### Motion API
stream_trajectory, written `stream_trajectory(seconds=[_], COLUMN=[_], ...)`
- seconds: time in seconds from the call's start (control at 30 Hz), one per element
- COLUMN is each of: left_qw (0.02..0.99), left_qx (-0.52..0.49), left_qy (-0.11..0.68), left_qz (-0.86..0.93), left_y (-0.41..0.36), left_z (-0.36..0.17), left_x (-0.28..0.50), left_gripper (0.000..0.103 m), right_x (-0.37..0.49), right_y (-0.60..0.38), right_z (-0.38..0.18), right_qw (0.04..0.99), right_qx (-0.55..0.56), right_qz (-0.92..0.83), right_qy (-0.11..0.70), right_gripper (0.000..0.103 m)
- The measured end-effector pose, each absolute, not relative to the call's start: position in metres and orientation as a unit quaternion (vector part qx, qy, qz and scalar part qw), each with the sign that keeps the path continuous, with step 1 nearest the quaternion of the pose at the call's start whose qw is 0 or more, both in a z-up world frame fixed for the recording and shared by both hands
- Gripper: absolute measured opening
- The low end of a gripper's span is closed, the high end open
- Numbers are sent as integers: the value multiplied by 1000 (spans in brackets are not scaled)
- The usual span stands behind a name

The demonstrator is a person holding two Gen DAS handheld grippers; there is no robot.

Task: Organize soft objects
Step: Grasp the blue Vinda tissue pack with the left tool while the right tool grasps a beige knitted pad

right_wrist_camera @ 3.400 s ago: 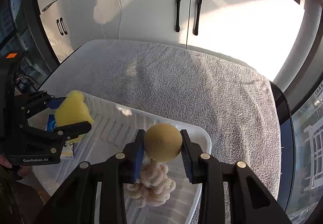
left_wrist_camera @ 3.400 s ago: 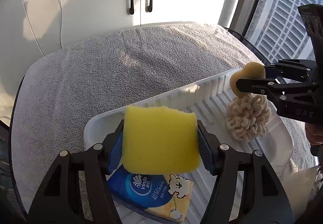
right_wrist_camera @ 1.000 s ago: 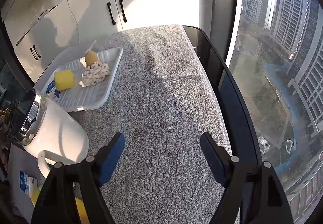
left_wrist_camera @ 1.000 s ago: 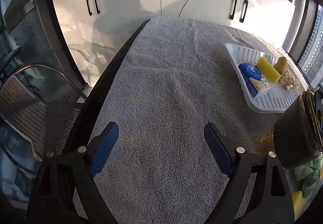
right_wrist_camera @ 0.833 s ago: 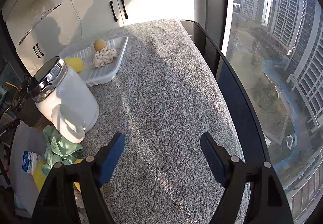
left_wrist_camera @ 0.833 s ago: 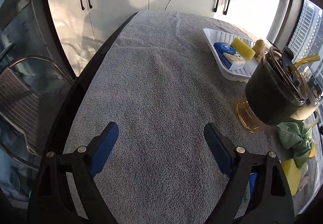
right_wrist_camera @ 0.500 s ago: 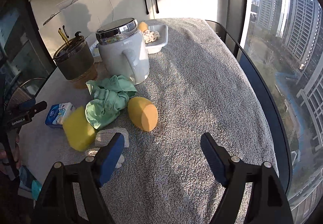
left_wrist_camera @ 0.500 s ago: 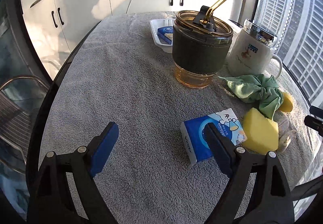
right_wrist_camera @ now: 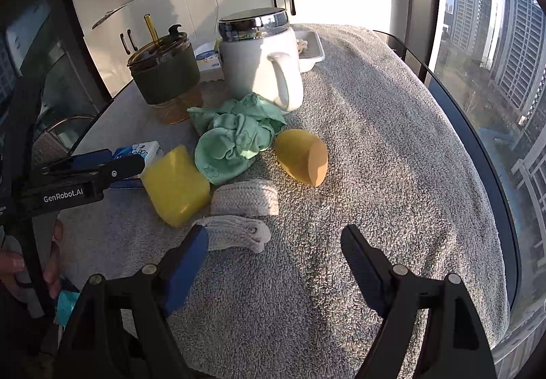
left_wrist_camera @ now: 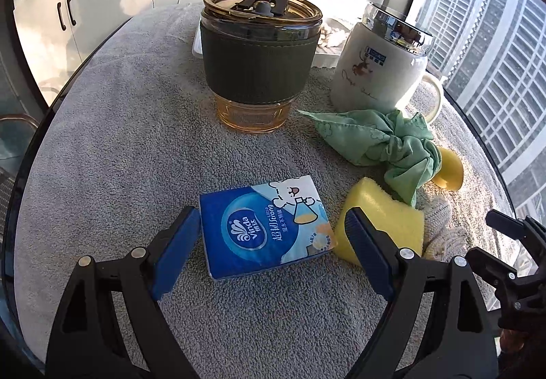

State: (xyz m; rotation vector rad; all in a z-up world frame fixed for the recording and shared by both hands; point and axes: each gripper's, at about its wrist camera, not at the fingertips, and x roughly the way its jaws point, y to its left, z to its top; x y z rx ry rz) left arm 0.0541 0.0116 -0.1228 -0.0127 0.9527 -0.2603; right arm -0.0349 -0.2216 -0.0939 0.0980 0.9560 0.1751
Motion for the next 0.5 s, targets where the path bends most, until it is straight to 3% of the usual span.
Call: stream_trajectory(seconds=[0.2, 0.5], left_qw=[862, 861], left_qx=[-48, 22], left_qy=[494, 501], left_qz=[-105, -80], left_y=[15, -2], left_z=[-135, -140], left_x=[72, 70], left_gripper=[86, 87], right_x=[-35, -35], right_y=[-219, -213], right_z=[-94, -97], right_qw=[884, 883], right_qx=[45, 47], right_qz=[88, 99], right_qy=[456, 457], right_gripper=[82, 82])
